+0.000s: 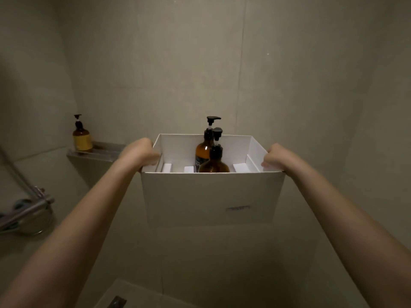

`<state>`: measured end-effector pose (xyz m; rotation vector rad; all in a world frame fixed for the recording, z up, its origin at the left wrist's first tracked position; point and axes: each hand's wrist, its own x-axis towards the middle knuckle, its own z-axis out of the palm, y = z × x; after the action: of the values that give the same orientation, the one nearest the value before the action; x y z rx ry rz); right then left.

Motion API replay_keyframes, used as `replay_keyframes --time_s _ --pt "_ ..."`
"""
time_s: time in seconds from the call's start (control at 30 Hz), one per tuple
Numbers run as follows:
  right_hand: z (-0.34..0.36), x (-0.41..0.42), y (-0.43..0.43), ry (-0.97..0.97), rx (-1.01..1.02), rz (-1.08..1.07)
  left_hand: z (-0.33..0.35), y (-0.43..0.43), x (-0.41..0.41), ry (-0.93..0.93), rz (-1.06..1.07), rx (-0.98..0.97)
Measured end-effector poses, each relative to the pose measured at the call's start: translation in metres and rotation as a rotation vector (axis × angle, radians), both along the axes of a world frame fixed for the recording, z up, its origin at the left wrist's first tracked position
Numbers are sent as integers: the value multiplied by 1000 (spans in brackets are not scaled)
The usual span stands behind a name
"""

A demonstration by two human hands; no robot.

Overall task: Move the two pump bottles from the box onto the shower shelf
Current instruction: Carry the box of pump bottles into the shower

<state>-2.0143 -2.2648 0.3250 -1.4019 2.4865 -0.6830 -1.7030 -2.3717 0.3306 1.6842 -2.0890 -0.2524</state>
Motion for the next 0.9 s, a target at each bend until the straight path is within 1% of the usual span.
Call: replay_keyframes --time_s 0.23,0.37,0.5,0.67,0.9 --pt "-4 13 -97 -7 29 165 -4 -44 27 -3 141 21" --pt "-15 24 -156 -18 38 279 -11 -67 43 32 256 58" --pt "-20 39 -216 13 49 408 -19 -82 56 54 379 49" --pt "-18 70 -282 53 25 595 -22 -85 71 44 584 41" --pt "-11 118 -350 11 -36 852 -17 -72 91 33 865 -3"
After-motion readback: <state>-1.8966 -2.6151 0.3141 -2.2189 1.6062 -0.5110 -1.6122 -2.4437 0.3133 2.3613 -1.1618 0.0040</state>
